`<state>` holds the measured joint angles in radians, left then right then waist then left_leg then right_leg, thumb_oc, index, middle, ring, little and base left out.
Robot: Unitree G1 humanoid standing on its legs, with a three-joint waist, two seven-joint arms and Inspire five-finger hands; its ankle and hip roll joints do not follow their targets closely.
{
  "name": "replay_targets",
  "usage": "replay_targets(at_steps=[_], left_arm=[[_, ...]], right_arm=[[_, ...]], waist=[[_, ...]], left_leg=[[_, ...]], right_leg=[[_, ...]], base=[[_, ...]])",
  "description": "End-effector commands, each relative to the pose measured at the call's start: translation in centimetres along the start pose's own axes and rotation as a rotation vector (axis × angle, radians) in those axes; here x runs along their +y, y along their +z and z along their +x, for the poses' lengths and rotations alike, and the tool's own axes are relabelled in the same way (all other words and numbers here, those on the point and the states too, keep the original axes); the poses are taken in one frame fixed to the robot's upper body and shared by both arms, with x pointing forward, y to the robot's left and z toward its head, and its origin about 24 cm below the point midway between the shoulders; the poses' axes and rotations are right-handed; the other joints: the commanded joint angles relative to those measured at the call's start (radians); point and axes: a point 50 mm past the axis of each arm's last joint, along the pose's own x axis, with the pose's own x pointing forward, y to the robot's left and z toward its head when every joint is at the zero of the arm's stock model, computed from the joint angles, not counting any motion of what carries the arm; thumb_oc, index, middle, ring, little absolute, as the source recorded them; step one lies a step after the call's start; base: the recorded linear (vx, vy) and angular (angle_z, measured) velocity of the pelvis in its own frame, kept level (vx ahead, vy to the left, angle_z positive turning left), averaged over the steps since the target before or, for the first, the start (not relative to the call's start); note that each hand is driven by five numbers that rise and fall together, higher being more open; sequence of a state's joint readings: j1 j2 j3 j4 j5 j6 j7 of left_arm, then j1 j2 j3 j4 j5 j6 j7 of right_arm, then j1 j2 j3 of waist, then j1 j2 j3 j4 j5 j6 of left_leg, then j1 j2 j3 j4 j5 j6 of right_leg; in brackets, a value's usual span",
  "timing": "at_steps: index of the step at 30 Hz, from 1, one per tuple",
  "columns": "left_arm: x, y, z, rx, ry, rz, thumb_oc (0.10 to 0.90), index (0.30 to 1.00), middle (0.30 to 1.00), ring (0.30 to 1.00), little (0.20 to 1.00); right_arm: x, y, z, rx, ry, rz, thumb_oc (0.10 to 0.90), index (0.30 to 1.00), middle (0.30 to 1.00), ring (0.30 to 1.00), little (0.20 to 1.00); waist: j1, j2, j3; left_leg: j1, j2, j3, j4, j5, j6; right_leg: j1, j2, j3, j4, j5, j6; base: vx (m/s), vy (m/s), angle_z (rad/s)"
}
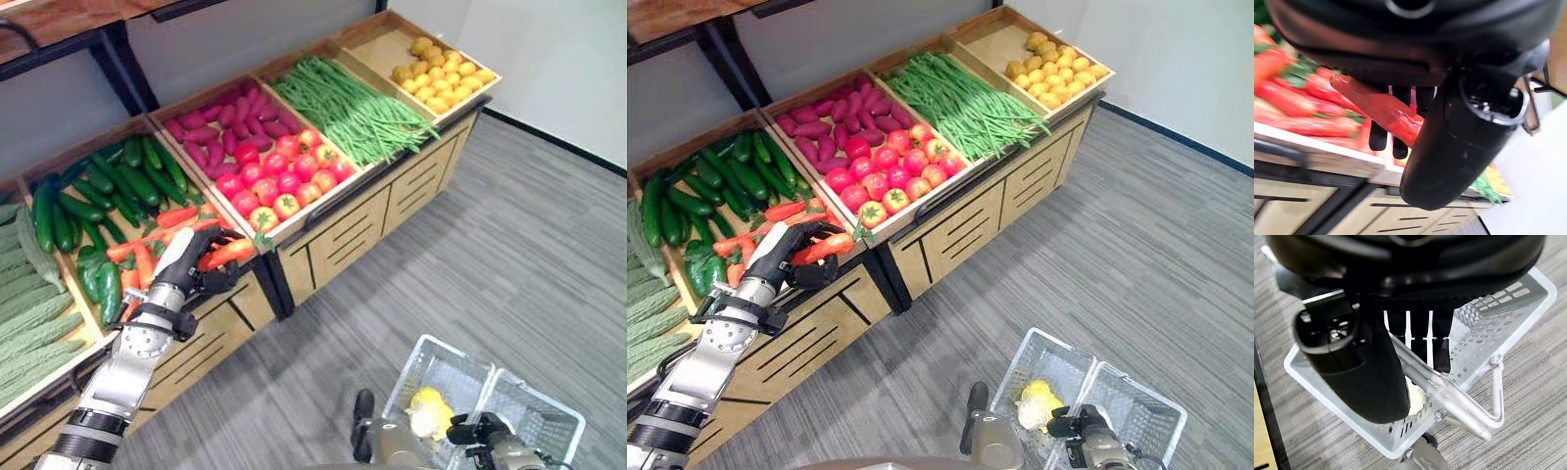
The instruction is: Get the vegetables into the basket
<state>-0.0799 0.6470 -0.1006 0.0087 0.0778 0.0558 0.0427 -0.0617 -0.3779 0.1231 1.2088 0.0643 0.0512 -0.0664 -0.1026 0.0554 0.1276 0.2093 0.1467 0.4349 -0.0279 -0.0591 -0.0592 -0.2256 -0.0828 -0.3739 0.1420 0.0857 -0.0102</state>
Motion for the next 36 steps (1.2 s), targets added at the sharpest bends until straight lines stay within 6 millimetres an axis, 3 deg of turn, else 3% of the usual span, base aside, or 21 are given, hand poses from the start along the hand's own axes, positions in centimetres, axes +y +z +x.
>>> replay_targets(at_steps=[1,9,20,27,35,36], left_arm=[[2.7,4.4,1.1,-0.221,0.103,0.031,0.4,0.3,0.3,0.3,0.3],[1.9,4.8,1.4,-0.231,0.08,-0.016,0.4,0.3,0.3,0.3,0.3],[0.7,5.0,1.7,-0.229,0.043,-0.054,0.4,0.3,0.3,0.3,0.3],[0.6,4.7,1.4,-0.219,0.042,-0.054,0.4,0.3,0.3,0.3,0.3],[0.8,4.5,1.1,-0.213,0.045,-0.04,0.4,0.3,0.3,0.3,0.3],[0.8,4.3,1.0,-0.203,0.045,-0.038,0.4,0.3,0.3,0.3,0.3]], right_arm=[[1.7,-2.6,-0.4,0.064,0.041,0.005,0.4,0.3,0.3,0.3,0.3],[0.8,-2.6,-0.4,0.057,0.016,0.007,0.4,0.3,0.3,0.3,0.3],[0.4,-3.8,-0.6,0.085,-0.004,0.017,0.4,0.3,0.3,0.3,0.3],[1.0,-4.4,-0.8,0.098,0.008,0.007,0.4,0.3,0.3,0.3,0.3],[1.3,-4.7,-0.8,0.105,0.018,-0.002,0.4,0.3,0.3,0.3,0.3],[1.6,-4.7,-0.9,0.109,0.025,-0.009,0.4,0.3,0.3,0.3,0.3]], waist=[[-0.027,-0.036,-0.072],[-0.032,-0.015,-0.055],[-0.032,-0.013,-0.04],[-0.029,-0.019,-0.048],[-0.022,-0.038,-0.048],[-0.016,-0.05,-0.05]], left_leg=[[-0.067,-0.033,-0.054,-0.008,0.013,-0.024],[-0.097,0.004,-0.065,0.002,0.05,-0.056],[-0.112,0.028,-0.095,0.006,0.064,-0.072],[-0.1,0.018,-0.095,-0.007,0.055,-0.068],[-0.083,0.003,-0.099,-0.019,0.04,-0.056],[-0.079,-0.007,-0.101,-0.025,0.034,-0.049]], right_leg=[[0.128,-0.088,0.153,-0.1,-0.012,0.175],[0.121,-0.059,0.145,-0.101,-0.034,0.151],[0.138,-0.04,0.114,-0.099,-0.063,0.134],[0.158,-0.043,0.109,-0.121,-0.056,0.138],[0.176,-0.053,0.113,-0.124,-0.05,0.146],[0.179,-0.058,0.115,-0.129,-0.042,0.152]], base=[[0.11,-0.141,0.14],[0.04,-0.074,0.07],[0.04,-0.048,0.1],[0.03,0.013,0.1],[0.01,0.034,0.04],[0.0,0.073,0.05]])
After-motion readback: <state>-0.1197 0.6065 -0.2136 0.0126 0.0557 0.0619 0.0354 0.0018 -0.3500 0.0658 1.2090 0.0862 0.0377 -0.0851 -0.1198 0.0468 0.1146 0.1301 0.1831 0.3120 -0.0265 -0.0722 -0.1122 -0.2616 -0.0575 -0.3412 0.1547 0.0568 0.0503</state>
